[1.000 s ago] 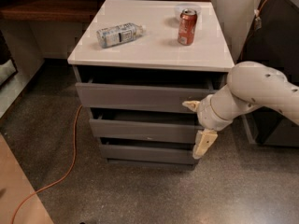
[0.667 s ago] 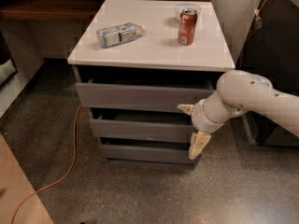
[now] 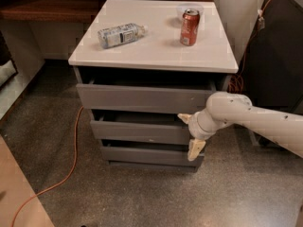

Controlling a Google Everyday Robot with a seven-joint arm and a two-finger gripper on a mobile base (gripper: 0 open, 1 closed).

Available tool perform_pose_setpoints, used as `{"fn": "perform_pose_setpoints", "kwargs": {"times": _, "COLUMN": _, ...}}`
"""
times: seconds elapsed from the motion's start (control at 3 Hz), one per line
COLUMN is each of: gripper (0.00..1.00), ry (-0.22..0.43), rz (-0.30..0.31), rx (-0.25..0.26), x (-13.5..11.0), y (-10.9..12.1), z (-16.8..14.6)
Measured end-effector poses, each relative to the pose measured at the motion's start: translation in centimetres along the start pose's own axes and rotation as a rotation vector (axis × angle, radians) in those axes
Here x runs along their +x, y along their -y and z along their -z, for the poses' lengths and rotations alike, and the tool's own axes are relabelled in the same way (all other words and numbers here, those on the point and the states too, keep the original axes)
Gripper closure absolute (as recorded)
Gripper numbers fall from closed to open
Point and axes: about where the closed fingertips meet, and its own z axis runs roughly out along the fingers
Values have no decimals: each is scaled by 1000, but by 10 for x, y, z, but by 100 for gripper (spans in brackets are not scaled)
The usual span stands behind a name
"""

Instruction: Place coke can into middle drawer

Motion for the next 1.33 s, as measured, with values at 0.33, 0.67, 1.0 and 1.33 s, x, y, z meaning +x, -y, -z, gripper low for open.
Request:
{"fn": "perform_pose_setpoints", "kwargs": {"times": 0.33, "gripper": 0, "ry": 0, "rz": 0, "rx": 0, "x": 0, "y": 0, "z": 0}}
{"fn": "perform_pose_setpoints", "kwargs": {"times": 0.67, "gripper": 0, "ry": 12, "rz": 27, "rx": -6, "x": 5, "y": -6, "z": -24}}
{"fn": "perform_pose_setpoints", "kwargs": {"times": 1.0, "gripper": 0, "ry": 42, "rz": 62, "rx": -6, "x": 18, "y": -6, "z": -66}}
{"fn": "perform_pose_setpoints", "kwargs": {"times": 1.33, "gripper": 0, "ry": 61, "rz": 70, "rx": 7, "x": 26, "y": 1, "z": -88}}
